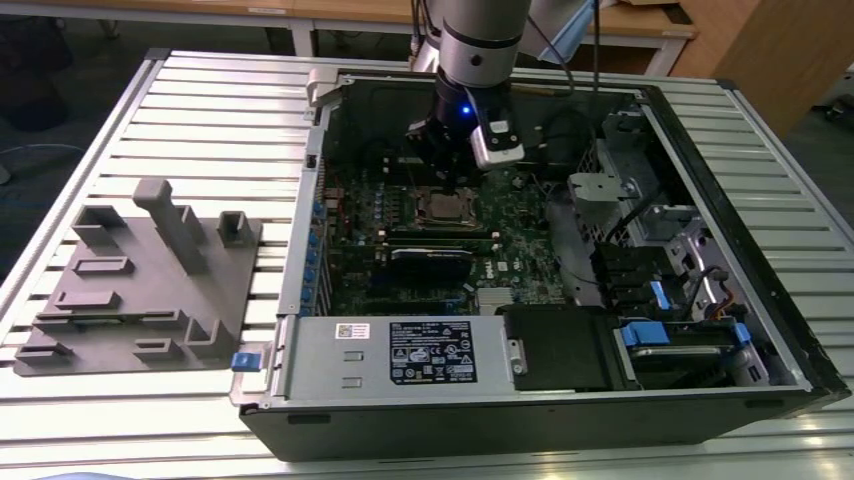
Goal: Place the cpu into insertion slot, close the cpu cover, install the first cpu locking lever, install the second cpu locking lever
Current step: 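Close the cpu cover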
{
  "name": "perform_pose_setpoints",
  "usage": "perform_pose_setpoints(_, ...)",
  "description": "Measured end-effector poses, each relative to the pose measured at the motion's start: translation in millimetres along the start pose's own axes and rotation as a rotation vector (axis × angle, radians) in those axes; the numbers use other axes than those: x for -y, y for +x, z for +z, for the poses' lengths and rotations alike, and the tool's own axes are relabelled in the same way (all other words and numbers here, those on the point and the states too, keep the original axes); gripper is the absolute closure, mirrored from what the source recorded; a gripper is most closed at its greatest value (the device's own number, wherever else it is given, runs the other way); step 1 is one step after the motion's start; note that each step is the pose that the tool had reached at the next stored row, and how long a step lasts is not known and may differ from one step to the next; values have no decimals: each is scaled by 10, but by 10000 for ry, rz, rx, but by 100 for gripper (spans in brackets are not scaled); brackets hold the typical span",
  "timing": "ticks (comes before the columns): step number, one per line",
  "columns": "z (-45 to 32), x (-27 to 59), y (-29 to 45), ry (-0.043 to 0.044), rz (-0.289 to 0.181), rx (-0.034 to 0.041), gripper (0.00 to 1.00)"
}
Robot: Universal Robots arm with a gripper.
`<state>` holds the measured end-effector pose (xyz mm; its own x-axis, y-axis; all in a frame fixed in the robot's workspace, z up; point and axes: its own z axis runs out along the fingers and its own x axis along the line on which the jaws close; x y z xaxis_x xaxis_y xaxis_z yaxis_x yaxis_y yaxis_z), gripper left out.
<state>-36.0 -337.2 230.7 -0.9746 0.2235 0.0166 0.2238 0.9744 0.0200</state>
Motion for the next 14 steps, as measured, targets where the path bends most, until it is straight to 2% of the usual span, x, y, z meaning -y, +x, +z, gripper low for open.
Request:
perform_pose_setpoints(3,0,0,0,3,-202,-4,89)
perform_pose_setpoints(14,0,0,0,5,-323,-7,89)
